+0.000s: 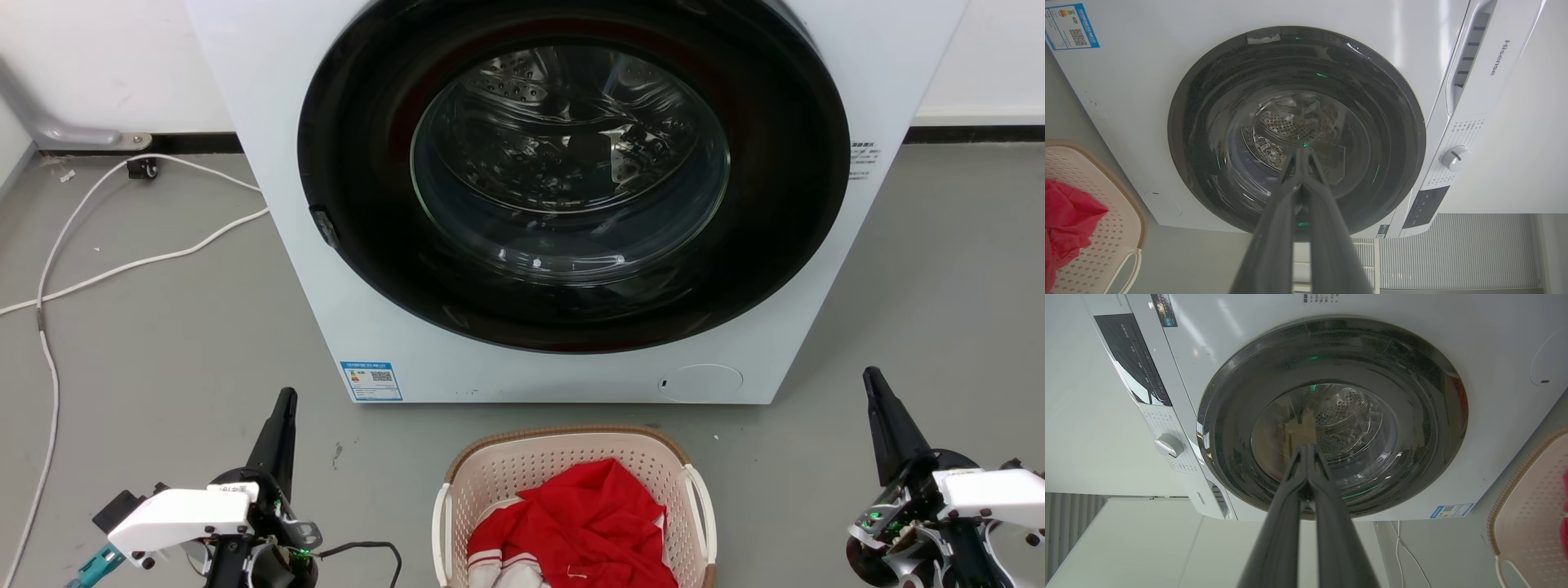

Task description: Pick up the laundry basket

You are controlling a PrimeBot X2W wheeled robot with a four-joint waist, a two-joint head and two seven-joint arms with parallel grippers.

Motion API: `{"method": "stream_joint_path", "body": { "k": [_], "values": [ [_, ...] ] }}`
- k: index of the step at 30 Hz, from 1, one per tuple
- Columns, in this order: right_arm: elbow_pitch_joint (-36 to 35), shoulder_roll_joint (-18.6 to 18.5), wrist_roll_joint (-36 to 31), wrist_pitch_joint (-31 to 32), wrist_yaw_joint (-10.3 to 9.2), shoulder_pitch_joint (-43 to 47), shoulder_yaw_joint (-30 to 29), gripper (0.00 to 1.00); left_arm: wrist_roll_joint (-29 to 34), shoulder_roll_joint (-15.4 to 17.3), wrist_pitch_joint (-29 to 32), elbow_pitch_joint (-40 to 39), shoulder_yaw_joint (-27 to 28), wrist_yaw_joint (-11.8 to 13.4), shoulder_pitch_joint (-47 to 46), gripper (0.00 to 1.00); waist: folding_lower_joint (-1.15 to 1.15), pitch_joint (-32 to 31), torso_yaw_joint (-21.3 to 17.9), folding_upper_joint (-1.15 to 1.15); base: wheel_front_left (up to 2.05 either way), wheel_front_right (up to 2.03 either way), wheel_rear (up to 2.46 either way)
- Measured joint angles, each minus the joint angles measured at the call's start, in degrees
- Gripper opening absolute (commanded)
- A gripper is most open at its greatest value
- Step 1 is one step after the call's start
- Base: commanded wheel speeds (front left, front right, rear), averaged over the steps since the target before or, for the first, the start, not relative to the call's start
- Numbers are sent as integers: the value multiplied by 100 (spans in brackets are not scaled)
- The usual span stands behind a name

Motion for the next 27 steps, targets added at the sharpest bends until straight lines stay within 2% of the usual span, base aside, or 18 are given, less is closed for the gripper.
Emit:
{"method": "stream_joint_path", "body": {
  "k": [1, 2, 9, 15, 20, 27],
  "values": [
    [0, 0, 0, 1, 0, 0, -1, 0, 0, -1, 0, 0, 1, 0, 0, 0, 0, 0, 0, 0, 0, 0, 0],
    [0, 1, 0, 1, 0, 0, -2, 100, 0, -1, 1, 0, 1, 0, 0, 100, 0, 0, 0, 0, 0, 0, 0],
    [8, 11, -23, -121, -1, 160, 48, 100, 7, -29, -121, 53, -152, 7, 125, 100, 0, 0, 0, 0, 0, 0, 0],
    [-112, 12, -343, -298, -1, 272, 123, 100, 180, -30, -300, -96, -347, 7, 125, 100, 0, 0, 2, 0, 0, 0, 0],
    [-233, 12, -835, -420, -1, 320, 141, 100, 553, -30, -423, -258, -414, 7, 125, 100, 0, 0, 4, 0, 0, 0, 0],
    [-419, 15, -1791, -594, -1, 369, 133, 100, 1434, -30, -593, -424, -566, 7, 125, 100, 0, 1, 5, 0, 0, 0, 0]
  ]
}}
